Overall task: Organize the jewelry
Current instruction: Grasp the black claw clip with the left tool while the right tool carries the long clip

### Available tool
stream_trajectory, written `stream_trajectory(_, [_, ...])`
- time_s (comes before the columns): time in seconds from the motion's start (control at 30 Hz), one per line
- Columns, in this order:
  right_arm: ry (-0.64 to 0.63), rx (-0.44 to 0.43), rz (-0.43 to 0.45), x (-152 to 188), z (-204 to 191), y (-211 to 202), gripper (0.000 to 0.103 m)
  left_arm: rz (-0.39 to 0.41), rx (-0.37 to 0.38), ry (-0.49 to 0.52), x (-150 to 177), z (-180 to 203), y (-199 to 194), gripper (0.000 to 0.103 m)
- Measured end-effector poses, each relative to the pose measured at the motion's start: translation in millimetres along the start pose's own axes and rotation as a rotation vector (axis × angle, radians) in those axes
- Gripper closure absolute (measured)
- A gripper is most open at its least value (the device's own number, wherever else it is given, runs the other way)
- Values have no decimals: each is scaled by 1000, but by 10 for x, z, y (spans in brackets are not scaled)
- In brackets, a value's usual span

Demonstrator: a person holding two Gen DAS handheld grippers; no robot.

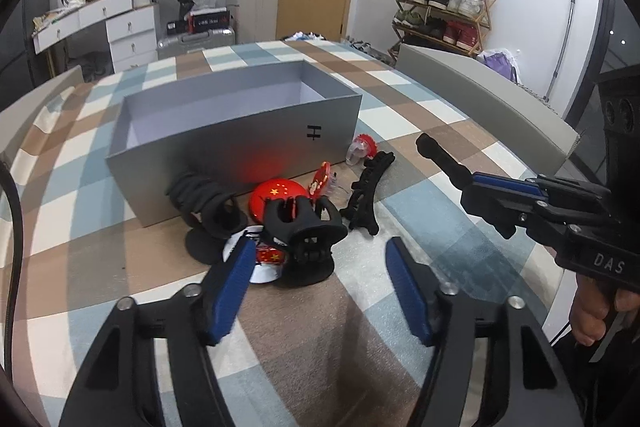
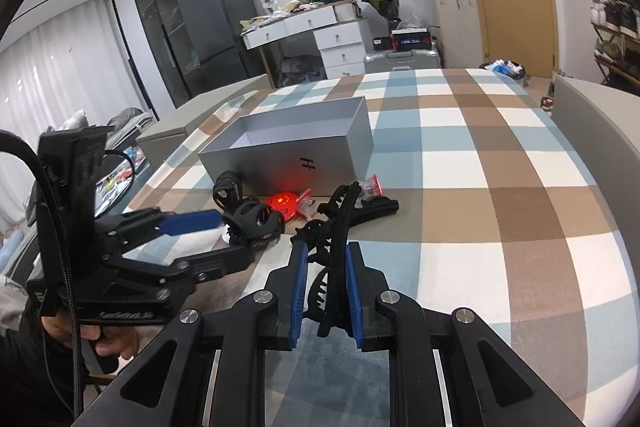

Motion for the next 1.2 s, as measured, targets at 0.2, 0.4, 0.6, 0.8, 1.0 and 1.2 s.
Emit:
stream_trajectory(0.2, [-5,-4,-4,11,-25,7,85,-24,-13,-16,16,-39,30,72])
stream_trajectory(0.4, [-3,-5,-3,12,-27,10,85,32,-20,5,80,-20,-120,79])
stream_trajectory(0.6, [-6,-9,-3,22,-32,18,85,64,-26,17,80,2,-165,79])
stream_trajectory(0.8, [-4,-16,8,20,-28,0,85,95,-28,9,51,-6,-212,79])
stream_trajectory(1.0, [4,-28,24,-1,-22,-34,85,152,-40,2,-12,-29,-337,79])
stream_trajectory(1.2, [10,-54,49,-136,-58,-79,85,202,-53,-18,-134,-106,-455,79])
Point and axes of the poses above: each gripper's, at about its wrist camera, not at the fingertips, and y roughly the way its jaws point, z to its right, x to its underside, the point moved 2 cm from there along y, roughly the way its jaws point
